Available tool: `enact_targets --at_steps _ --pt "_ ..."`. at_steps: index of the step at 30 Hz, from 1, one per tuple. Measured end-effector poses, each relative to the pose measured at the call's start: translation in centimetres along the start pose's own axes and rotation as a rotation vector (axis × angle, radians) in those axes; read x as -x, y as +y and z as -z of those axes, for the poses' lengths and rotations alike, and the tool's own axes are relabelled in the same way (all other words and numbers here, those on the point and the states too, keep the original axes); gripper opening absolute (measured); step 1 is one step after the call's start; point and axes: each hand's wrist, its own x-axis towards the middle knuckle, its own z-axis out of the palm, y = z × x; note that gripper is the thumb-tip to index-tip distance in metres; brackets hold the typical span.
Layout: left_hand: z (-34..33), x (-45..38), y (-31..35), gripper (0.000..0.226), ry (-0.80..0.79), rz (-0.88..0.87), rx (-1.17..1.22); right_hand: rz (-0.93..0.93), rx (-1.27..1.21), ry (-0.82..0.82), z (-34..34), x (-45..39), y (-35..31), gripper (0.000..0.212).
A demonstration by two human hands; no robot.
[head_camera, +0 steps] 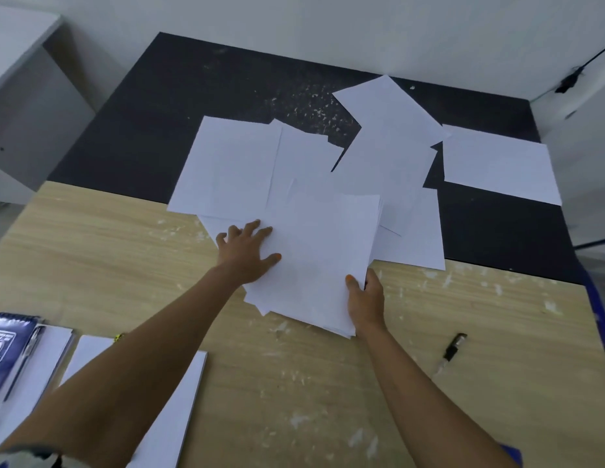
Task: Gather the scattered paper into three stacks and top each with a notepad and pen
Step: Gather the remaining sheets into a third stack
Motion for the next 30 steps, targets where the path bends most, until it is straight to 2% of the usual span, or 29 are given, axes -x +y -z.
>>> enact_targets --at_steps 4,6,10,12,21,25,27,30 --pt "0.3 0.4 0.3 0.053 0.100 -0.007 0.144 -0.021 0.028 -0.019 0.5 0.3 0.1 0.007" --pt "0.4 -0.1 -0.2 0.056 0.123 0.048 0.188 -0.026 0.036 -0.041 0.7 0.2 0.0 0.008" --pt "-0.2 -0.5 -1.4 0.076 -0.066 0.158 0.142 -0.064 0.072 -0.081 0.8 -0.4 -0.5 0.009" --pt "-0.6 -0.1 -1.4 0.074 -0.100 0.135 0.102 -0.069 0.095 -0.102 0.8 -0.5 -0.5 0.011" --pt "-0.6 3.0 -0.5 0.060 -0.033 0.058 0.090 -0.034 0.058 -0.090 0.8 0.6 -1.0 0.017" --pt "-0.4 4.0 -0.3 0.055 -0.001 0.008 0.147 -0.012 -0.037 0.016 1.1 1.8 -1.1 0.024" --pt "-0.3 4.3 -0.3 0.054 0.005 -0.016 0.229 0.031 -0.049 0.075 1.2 2.3 -1.4 0.021" --pt "0.3 4.2 -0.3 0.043 -0.012 0.003 0.523 0.098 -0.068 0.127 1.1 2.7 -2.3 0.014"
